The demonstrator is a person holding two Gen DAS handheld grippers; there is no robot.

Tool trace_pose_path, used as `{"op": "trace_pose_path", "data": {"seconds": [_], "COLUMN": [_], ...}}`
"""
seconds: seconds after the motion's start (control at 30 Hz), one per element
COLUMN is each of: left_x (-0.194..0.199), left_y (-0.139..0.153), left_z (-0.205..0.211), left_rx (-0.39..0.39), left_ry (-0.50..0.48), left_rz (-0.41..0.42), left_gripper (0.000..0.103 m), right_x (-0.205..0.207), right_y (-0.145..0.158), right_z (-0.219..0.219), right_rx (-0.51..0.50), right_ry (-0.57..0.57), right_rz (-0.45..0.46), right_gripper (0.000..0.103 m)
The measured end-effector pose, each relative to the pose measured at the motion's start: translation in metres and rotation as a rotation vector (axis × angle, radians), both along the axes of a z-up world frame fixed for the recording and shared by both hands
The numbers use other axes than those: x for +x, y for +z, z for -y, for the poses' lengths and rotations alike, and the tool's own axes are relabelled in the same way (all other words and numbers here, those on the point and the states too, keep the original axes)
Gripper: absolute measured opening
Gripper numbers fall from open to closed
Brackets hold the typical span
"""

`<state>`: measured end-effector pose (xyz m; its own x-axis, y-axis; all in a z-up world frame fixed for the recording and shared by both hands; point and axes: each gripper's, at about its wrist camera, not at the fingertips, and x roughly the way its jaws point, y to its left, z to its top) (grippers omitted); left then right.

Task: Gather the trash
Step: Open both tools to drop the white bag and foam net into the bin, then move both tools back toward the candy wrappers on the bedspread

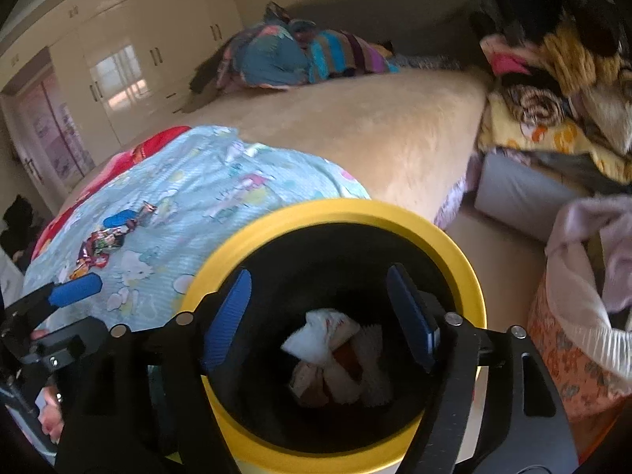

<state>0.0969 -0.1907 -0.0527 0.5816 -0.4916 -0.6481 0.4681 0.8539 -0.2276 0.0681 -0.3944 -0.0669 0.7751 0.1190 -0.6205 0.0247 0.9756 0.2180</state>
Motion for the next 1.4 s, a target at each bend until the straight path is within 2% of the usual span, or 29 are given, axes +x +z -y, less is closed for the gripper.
{"op": "trace_pose_path", "data": {"seconds": [0.2, 0.57, 1.17, 1.4], "left_x": [-0.007, -0.011, -0.008, -0.005], "left_y": [0.014, 0.032, 0.051, 0.054], "left_z": [-0.018, -0.053, -0.116, -0.148], "left_rx": [-0.010, -0.034, -0.054, -0.067], "left_ry": [0.047, 0.143, 0.327, 0.408], "left_rz": [0.053, 0.111, 0.165, 0.179], "left_gripper": [0.096, 0.096, 0.096, 0.096], "right_x": [-0.003, -0.009, -0.001, 0.009], "right_y": [0.014, 0.033, 0.040, 0.043], "right_z": [-0.013, -0.041, -0.090, -0.123], "right_rx": [0.004, 0.018, 0.008, 0.007], "right_ry": [0.021, 0.069, 0.166, 0.229], "right_rz": [0.045, 0.098, 0.095, 0.093], "right_gripper": [0.072, 0.076, 0.076, 0.078]}}
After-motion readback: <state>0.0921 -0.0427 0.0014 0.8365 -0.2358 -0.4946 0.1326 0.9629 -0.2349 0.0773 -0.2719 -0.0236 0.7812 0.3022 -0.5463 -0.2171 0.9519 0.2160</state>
